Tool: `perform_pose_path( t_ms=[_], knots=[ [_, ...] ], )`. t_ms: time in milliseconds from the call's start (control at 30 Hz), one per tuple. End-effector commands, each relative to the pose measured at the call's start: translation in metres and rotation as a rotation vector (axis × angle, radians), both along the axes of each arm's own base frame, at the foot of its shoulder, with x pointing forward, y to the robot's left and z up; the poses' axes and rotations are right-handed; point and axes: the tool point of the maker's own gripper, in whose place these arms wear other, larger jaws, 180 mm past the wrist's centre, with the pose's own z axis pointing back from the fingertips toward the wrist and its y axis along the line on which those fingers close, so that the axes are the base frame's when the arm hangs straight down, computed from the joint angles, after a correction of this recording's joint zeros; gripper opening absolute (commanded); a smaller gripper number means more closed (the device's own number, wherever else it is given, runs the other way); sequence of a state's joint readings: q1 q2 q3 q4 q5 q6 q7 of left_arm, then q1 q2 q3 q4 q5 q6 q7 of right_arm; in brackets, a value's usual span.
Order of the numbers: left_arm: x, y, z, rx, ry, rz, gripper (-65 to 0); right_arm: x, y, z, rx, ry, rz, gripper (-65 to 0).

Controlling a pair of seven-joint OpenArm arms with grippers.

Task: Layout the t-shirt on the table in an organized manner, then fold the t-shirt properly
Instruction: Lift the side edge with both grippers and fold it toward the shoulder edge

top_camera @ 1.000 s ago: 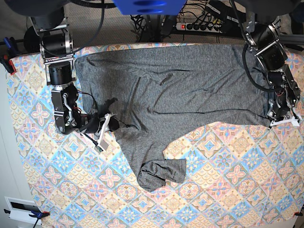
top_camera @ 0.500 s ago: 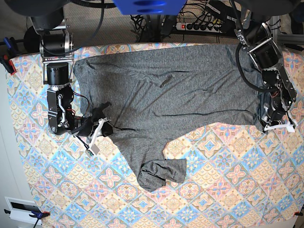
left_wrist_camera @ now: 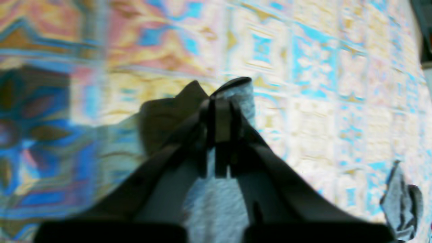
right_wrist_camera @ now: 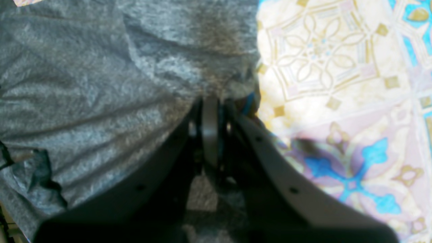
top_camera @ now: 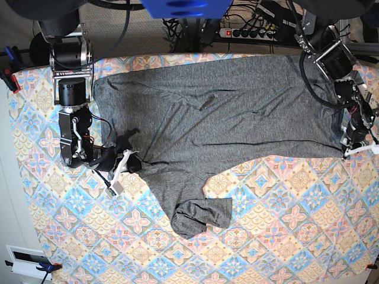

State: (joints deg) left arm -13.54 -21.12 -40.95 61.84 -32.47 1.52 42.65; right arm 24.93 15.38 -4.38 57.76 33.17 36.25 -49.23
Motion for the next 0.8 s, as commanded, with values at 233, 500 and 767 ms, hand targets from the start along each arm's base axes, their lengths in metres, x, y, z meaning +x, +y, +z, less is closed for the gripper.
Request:
perform_pose_path(
  t_ms=[233, 500, 767],
  knots=[
    [-0.004, 0.011, 0.035, -0.005, -0.116, -0.008, -65.0, 0.027, 0.007, 0.059, 0.010, -0.184, 0.032, -65.0],
    [-0.024, -0.003, 0.052, -0.041, -0.129, -0.100, -65.0, -0.005, 0.017, 0.050, -0.001, -0.196, 0.071, -65.0],
    [-0.062, 0.012, 0.067, 0.063, -0.103, -0.101, -65.0, -0.024, -0.017, 0.028, 0.022, -0.144, -0.047, -65.0]
  ],
)
